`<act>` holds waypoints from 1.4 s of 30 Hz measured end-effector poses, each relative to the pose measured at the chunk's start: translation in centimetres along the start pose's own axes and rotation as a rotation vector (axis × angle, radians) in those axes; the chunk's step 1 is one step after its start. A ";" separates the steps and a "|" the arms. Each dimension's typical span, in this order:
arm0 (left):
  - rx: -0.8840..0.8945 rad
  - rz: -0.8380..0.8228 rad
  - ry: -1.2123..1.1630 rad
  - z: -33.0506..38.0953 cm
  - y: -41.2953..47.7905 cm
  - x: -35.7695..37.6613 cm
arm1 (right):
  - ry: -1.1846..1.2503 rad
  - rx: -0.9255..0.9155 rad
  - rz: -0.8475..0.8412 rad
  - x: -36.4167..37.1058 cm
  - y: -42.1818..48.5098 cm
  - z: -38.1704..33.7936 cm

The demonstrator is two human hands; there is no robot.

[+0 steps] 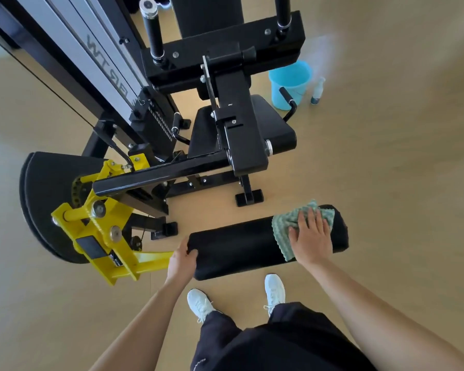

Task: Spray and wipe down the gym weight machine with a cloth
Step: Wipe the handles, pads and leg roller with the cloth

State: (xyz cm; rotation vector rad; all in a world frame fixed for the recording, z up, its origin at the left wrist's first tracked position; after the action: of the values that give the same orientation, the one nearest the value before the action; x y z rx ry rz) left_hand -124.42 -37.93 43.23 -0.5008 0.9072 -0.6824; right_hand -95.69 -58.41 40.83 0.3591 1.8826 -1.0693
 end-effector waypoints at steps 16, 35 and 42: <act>0.017 0.078 0.061 -2.8 -4.5 2.6 | -0.086 -0.317 -0.135 2.7 -2.2 -9.1; -0.122 -0.051 -0.013 -2.7 -2.4 -2.1 | -0.161 -0.505 -0.321 4.2 -3.1 -14.2; -0.053 -0.018 -0.026 1.8 -0.2 -3.5 | -0.091 -0.089 -0.239 -0.5 1.9 -5.4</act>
State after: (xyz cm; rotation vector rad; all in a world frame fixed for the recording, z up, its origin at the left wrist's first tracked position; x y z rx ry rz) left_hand -124.47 -35.39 46.18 -0.5647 0.8989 -0.6684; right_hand -97.37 -52.92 41.33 0.0332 1.9172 -1.1345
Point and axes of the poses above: each hand's wrist, its own y-axis towards the middle knuckle, its own x-axis out of the palm, z = x × y, the point moved 3 cm from there along y, towards the middle knuckle, and after that the axes turned 11 degrees about -z, right-handed, at the moved point
